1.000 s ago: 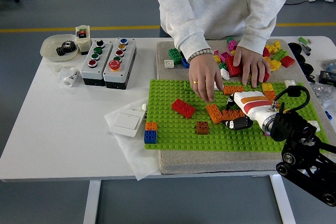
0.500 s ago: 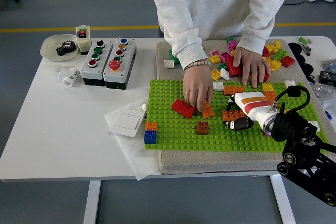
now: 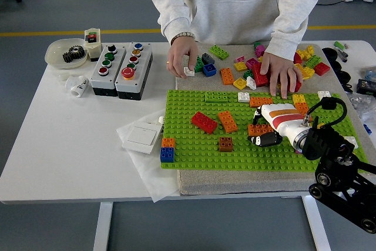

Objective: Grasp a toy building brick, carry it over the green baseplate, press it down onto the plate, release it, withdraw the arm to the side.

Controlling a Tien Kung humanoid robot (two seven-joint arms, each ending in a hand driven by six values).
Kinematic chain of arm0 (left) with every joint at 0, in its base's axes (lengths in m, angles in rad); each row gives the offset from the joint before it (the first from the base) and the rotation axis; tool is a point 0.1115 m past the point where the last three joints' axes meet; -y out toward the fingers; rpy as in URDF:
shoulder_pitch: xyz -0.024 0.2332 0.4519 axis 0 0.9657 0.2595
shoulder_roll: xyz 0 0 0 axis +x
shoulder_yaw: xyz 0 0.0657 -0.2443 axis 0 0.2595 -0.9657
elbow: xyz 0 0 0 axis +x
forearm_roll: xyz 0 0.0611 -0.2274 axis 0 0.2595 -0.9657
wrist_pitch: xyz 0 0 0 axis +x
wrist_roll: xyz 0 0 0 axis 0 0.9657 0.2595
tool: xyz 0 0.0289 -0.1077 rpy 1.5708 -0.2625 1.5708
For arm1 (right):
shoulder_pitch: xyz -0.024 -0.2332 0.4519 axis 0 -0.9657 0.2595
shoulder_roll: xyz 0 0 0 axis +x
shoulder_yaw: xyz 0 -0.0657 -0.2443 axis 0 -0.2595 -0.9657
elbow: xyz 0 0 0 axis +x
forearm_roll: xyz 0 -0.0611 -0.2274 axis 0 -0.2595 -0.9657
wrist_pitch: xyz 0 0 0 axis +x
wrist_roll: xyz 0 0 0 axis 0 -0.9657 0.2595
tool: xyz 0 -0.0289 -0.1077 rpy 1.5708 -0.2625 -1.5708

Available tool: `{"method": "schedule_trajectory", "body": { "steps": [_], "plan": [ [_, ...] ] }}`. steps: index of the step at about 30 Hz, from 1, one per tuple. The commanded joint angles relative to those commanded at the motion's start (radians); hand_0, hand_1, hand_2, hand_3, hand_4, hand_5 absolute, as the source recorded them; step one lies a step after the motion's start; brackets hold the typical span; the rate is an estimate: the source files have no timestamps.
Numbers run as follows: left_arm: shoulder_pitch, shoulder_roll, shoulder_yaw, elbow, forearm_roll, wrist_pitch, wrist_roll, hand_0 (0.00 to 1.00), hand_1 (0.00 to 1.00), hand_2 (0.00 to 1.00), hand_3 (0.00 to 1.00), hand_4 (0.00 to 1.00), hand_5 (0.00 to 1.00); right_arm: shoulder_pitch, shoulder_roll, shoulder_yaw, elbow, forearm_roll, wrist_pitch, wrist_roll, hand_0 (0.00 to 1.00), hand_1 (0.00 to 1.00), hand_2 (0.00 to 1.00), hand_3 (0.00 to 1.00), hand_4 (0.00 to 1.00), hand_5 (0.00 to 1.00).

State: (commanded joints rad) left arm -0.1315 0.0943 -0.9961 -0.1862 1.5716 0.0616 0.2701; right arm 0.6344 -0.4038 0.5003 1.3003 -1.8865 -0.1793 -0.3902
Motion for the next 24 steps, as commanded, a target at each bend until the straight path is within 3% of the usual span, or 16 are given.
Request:
{"method": "schedule_trajectory", "body": {
  "steps": [24],
  "plan": [
    [-0.004,0.000,0.000,0.000,0.001,-0.001,-0.001,0.789,0.776,0.786,0.588,0.622,0.617,-0.004,-0.007,0.009,0.005,0.006,0.004,-0.003,0.511,0.582,0.688,0.630,0.862,0.432]
  ]
}}
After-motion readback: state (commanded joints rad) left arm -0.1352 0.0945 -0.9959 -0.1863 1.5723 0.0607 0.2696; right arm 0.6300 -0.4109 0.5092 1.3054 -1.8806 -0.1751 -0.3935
